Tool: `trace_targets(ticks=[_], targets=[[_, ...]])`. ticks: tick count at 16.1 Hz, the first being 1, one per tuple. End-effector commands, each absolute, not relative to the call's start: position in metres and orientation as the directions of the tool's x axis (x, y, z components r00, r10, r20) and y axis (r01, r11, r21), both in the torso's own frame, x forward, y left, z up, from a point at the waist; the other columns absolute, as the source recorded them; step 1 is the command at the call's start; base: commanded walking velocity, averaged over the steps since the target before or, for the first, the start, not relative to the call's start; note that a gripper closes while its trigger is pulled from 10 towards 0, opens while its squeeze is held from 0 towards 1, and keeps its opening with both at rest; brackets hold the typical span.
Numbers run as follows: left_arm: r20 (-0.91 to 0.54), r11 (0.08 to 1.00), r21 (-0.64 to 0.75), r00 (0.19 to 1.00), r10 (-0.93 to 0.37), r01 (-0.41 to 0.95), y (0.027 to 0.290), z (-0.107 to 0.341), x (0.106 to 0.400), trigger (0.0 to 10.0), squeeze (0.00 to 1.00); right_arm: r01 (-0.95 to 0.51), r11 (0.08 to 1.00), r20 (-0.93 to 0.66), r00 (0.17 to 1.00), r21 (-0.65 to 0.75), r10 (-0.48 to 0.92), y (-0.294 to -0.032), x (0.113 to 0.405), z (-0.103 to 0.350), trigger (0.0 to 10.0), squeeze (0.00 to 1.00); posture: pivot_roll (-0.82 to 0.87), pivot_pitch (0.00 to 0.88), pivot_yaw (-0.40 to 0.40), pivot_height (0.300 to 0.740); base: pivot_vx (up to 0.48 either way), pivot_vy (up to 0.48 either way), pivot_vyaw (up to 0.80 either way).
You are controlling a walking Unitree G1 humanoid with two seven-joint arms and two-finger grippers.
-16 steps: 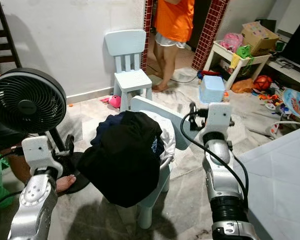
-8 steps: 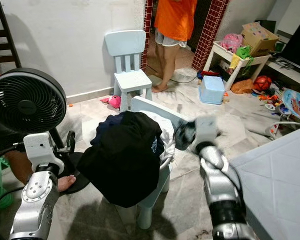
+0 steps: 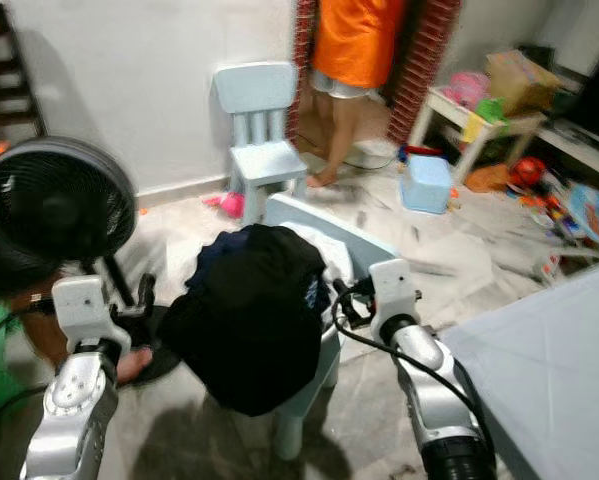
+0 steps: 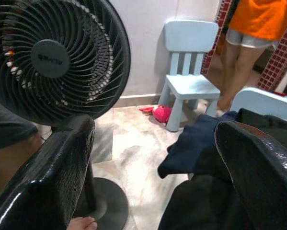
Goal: Hang hanger
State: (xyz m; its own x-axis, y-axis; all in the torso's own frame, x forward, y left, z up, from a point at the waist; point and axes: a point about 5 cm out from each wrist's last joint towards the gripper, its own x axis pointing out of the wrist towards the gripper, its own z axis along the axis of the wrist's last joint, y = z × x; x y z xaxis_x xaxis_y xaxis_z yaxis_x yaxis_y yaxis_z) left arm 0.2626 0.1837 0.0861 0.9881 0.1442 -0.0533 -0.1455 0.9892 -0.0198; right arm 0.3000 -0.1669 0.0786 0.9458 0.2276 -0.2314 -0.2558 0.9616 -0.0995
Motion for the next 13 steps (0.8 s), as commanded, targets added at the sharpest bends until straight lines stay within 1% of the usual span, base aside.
trace_targets(ticks=[1, 3, 6, 10, 13], targets=[[-0.053, 0.992, -0.025, 0.991, 0.125, -0.126, 0.182, 0.088, 0.263, 10.0, 0.00, -0.272, 0.956, -0.192, 0.949, -0.107, 0.249, -0.164, 0.303, 0.089, 10.0, 0.00, 0.01, 0.000, -0.097, 0.740, 0.000, 0.000, 0.74], [-0.048, 0.992, -0.025, 0.991, 0.122, -0.123, 0.181, 0.092, 0.264, 10.0, 0.00, -0.263, 0.963, -0.205, 0.948, -0.068, 0.244, -0.164, 0.296, 0.087, 10.0, 0.00, 0.03, 0.000, -0.093, 0.740, 0.000, 0.000, 0.00], [-0.038, 0.995, -0.028, 0.994, 0.099, -0.100, 0.178, 0.094, 0.262, 10.0, 0.00, -0.275, 0.960, -0.211, 0.943, -0.060, 0.257, -0.161, 0.291, 0.084, 10.0, 0.00, 0.04, 0.000, -0.096, 0.740, 0.000, 0.000, 0.00], [-0.036, 0.996, -0.037, 0.996, 0.084, -0.086, 0.173, 0.095, 0.260, 10.0, 0.00, -0.282, 0.958, -0.197, 0.944, -0.056, 0.266, -0.157, 0.295, 0.087, 10.0, 0.00, 0.05, 0.000, -0.104, 0.740, 0.000, 0.000, 0.00], [-0.028, 0.993, -0.040, 0.994, 0.107, -0.108, 0.176, 0.098, 0.262, 10.0, 0.00, -0.286, 0.956, -0.183, 0.945, -0.057, 0.272, -0.155, 0.296, 0.092, 10.0, 0.00, 0.03, 0.000, -0.107, 0.740, 0.000, 0.000, 0.00]])
